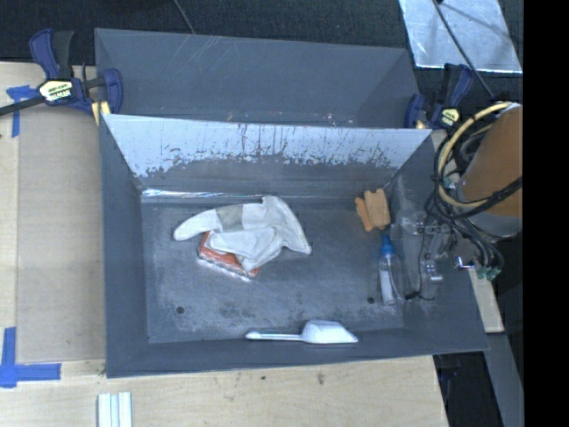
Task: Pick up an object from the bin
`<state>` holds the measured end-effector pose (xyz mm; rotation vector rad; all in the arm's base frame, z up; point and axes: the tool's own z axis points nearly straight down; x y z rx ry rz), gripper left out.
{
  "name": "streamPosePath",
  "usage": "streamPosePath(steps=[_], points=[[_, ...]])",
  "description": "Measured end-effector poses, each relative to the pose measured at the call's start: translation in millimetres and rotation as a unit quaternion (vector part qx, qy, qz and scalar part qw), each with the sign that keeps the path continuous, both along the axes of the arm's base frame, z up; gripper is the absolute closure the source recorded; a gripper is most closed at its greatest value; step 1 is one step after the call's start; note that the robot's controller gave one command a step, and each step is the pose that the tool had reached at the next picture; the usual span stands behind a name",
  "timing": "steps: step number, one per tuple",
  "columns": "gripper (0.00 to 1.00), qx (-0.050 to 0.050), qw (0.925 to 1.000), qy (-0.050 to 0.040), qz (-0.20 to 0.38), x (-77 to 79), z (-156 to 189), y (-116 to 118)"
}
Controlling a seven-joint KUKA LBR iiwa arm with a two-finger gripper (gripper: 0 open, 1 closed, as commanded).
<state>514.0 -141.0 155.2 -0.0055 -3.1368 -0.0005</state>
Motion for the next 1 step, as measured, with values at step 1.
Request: streamPosePath(steps=[1], points=[[0.0,-0.001,1.0,-0.0038,0.001,1.6,4.6,0.5]])
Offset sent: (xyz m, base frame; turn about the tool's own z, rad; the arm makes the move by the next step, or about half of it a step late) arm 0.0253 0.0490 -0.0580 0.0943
